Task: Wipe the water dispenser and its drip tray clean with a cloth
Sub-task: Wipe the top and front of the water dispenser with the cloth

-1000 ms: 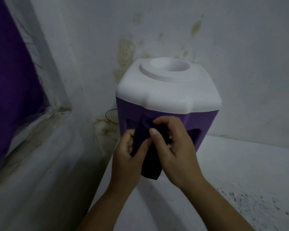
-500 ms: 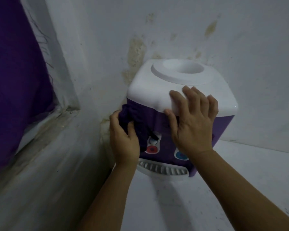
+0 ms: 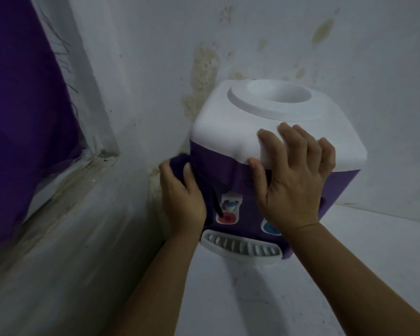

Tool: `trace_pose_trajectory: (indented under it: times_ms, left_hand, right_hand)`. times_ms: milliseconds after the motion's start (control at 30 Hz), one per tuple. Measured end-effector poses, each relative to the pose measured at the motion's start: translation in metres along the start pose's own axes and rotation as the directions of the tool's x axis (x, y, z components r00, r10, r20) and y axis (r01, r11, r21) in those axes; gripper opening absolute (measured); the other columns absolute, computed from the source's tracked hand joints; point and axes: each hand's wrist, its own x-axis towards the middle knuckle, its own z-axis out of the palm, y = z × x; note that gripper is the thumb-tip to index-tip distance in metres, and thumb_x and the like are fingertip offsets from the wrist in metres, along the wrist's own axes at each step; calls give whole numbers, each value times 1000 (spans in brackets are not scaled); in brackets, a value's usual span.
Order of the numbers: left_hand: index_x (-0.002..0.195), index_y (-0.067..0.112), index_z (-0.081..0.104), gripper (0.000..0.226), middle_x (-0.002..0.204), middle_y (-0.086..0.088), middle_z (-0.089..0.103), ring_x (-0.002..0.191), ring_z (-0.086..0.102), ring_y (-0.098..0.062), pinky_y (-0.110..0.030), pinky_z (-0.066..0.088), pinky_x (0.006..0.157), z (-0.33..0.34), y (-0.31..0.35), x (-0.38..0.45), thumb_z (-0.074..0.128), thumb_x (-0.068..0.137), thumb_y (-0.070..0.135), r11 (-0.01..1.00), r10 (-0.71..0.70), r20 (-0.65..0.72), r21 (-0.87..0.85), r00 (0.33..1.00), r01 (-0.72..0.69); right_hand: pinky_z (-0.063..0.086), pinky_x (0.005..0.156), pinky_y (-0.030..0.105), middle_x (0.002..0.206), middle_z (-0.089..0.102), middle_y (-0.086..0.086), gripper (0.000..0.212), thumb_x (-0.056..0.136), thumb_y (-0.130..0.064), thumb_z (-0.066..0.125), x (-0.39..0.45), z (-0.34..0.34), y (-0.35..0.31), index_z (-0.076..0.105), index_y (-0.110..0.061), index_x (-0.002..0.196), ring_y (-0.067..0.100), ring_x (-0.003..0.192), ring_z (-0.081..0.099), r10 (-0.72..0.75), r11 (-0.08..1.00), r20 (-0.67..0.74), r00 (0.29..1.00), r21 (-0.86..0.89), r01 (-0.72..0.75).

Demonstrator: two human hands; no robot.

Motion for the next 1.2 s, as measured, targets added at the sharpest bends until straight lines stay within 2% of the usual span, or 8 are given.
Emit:
trace_pose_trajectory:
  times_ms: [100, 233, 300, 500, 700, 900, 1100, 1200]
  left_hand:
    - [124, 14, 44, 30, 117, 1, 58, 95, 59, -9, -5, 48, 70, 7, 10, 6, 45, 98, 29, 997, 59, -24, -43, 998, -60]
    - [129, 9, 41, 32, 123, -10, 59, 105, 61, -25, -21, 45, 72, 11, -31, 1, 39, 101, 23, 989, -145, -16, 30, 989, 146]
    - [128, 7, 42, 31, 119, -13, 61, 101, 62, -30, -17, 42, 65, 10, -46, -5, 38, 101, 22, 985, -149, 3, 87, 989, 148]
    - [128, 3, 42, 33, 113, -3, 58, 91, 57, -8, -5, 46, 67, 20, -26, 0, 41, 100, 20, 1000, -22, -75, -16, 997, 20]
    - [118, 11, 41, 26, 113, -16, 59, 96, 60, -34, -41, 51, 78, 17, -97, -18, 33, 102, 29, 902, -409, 83, 186, 909, 389]
    - [129, 8, 39, 35, 114, -4, 58, 92, 61, -22, -38, 55, 73, 24, -70, -9, 37, 101, 30, 973, -200, -38, 113, 979, 203]
    - [118, 10, 42, 25, 107, -11, 58, 95, 61, -32, -38, 51, 74, 18, -104, -22, 35, 101, 27, 918, -370, 87, 187, 925, 349]
    - [119, 10, 41, 27, 109, -10, 60, 90, 62, -27, -39, 54, 71, 17, -89, -14, 36, 101, 30, 952, -278, 49, 145, 959, 269]
  right_hand:
    - [26, 106, 53, 129, 54, 14, 39, 92, -42, 49, 0, 3, 0, 55, -17, 123, 29, 125, 39, 4, 1000, -23, 1000, -4, -4]
    - [26, 106, 53, 127, 55, 14, 39, 91, -41, 51, -1, 6, 0, 56, -17, 122, 29, 124, 40, -3, 1000, -52, 999, 3, 4]
    - [28, 105, 53, 126, 57, 14, 39, 91, -41, 52, -1, 8, 0, 56, -18, 121, 28, 123, 41, -8, 1000, -69, 998, 0, 8]
    - [28, 105, 51, 124, 59, 14, 39, 90, -42, 52, 0, 11, 1, 58, -17, 120, 28, 122, 43, -9, 1000, -109, 994, 7, 10]
    - [29, 104, 51, 123, 60, 13, 39, 91, -42, 51, -1, 13, 1, 58, -17, 120, 27, 121, 44, -16, 1000, -121, 992, 8, 17]
    - [27, 105, 50, 123, 60, 14, 39, 90, -42, 52, -1, 14, 1, 57, -17, 120, 28, 121, 45, -19, 1000, -129, 992, 8, 20]
    - [27, 105, 50, 123, 60, 13, 39, 90, -42, 53, -1, 15, 3, 56, -18, 121, 28, 120, 46, -23, 1000, -135, 991, 6, 24]
    - [27, 105, 50, 122, 61, 13, 39, 90, -42, 54, -2, 16, 2, 56, -18, 121, 27, 120, 46, -18, 1000, -143, 990, 8, 20]
